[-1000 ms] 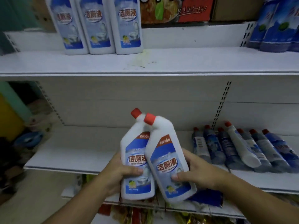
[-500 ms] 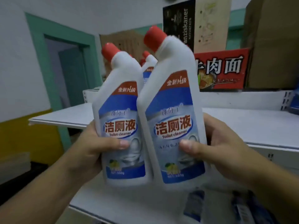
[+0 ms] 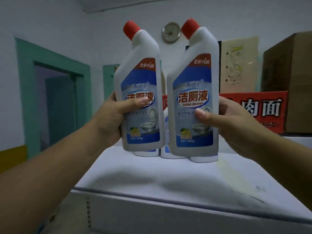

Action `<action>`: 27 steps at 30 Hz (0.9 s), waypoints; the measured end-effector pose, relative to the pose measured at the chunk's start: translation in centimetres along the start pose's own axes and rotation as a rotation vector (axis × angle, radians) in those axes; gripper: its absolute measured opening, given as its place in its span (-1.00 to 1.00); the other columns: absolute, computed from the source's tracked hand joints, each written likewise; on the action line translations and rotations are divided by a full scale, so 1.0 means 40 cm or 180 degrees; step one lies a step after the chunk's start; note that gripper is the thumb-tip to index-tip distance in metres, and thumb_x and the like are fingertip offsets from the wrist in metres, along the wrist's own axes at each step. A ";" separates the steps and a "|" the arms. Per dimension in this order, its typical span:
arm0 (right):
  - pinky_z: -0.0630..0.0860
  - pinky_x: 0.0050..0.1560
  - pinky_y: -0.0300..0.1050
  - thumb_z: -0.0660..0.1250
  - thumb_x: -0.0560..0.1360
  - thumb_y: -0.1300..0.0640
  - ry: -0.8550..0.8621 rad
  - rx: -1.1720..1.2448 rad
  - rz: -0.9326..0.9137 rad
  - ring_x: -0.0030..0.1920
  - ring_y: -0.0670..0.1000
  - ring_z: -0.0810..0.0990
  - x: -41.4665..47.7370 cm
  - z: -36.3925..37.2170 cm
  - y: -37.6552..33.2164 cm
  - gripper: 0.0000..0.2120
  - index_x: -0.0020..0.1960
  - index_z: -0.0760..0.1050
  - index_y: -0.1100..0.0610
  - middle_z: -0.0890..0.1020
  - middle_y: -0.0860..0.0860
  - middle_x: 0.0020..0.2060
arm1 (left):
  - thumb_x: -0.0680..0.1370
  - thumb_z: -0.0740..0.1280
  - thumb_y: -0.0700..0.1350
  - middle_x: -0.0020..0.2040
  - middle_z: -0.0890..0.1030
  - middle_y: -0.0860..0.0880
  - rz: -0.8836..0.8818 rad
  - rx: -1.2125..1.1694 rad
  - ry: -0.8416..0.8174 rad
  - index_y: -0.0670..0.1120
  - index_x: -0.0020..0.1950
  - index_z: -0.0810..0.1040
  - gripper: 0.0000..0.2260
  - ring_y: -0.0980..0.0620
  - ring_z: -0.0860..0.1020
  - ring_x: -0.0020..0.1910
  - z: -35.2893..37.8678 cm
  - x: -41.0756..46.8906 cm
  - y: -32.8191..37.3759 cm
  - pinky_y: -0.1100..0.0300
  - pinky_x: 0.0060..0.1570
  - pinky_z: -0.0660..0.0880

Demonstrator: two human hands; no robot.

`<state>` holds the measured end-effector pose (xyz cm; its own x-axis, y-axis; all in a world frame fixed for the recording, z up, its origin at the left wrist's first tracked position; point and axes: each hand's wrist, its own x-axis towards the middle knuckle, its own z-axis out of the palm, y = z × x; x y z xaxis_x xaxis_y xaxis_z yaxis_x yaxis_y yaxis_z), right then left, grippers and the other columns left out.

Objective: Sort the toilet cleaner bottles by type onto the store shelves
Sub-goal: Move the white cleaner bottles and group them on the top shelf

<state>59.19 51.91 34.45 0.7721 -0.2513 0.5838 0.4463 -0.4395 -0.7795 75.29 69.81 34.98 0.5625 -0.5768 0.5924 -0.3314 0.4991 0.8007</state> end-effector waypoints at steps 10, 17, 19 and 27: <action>0.58 -0.19 -0.16 0.45 0.20 0.05 0.0260 -0.0487 0.0637 -0.06 -0.02 0.66 0.140 0.020 0.129 -0.61 0.02 0.53 -0.09 0.71 -0.12 -0.14 | 0.18 0.51 -0.12 0.05 0.68 -0.07 -0.0410 0.0444 0.0096 -0.03 0.22 0.50 -0.39 -0.15 0.64 0.05 -0.117 0.156 -0.154 -0.20 0.05 0.56; 0.55 0.13 0.17 0.49 0.17 -0.04 0.0276 -0.0856 0.0911 0.03 0.01 0.65 0.173 0.073 0.205 -0.49 0.12 0.53 -0.10 0.69 -0.08 -0.01 | 0.16 0.53 -0.16 0.07 0.67 -0.10 -0.0520 0.0332 0.0193 -0.07 0.24 0.49 -0.35 -0.16 0.64 0.05 -0.160 0.183 -0.225 -0.25 0.05 0.55; 0.55 0.13 0.18 0.49 0.14 -0.05 0.0303 -0.0856 0.0946 0.03 0.01 0.65 0.177 0.081 0.223 -0.46 0.12 0.53 -0.09 0.69 -0.09 -0.01 | 0.18 0.52 -0.16 0.07 0.68 -0.10 -0.0498 0.0334 0.0169 -0.07 0.23 0.49 -0.38 -0.15 0.65 0.04 -0.167 0.185 -0.240 -0.23 0.03 0.57; 0.61 0.05 0.02 0.46 0.16 0.00 0.0241 -0.0677 0.0735 -0.01 -0.08 0.67 0.154 0.088 0.270 -0.50 0.10 0.52 -0.12 0.70 -0.16 -0.04 | 0.08 0.56 -0.06 0.03 0.69 -0.05 -0.0518 0.0470 0.0159 -0.05 0.21 0.48 -0.30 -0.10 0.67 0.01 -0.174 0.163 -0.292 -0.14 -0.02 0.60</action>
<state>70.35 48.68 28.82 0.8025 -0.4254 0.4184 0.1525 -0.5317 -0.8331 88.13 64.72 28.87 0.6532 -0.6076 0.4519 -0.3384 0.2997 0.8920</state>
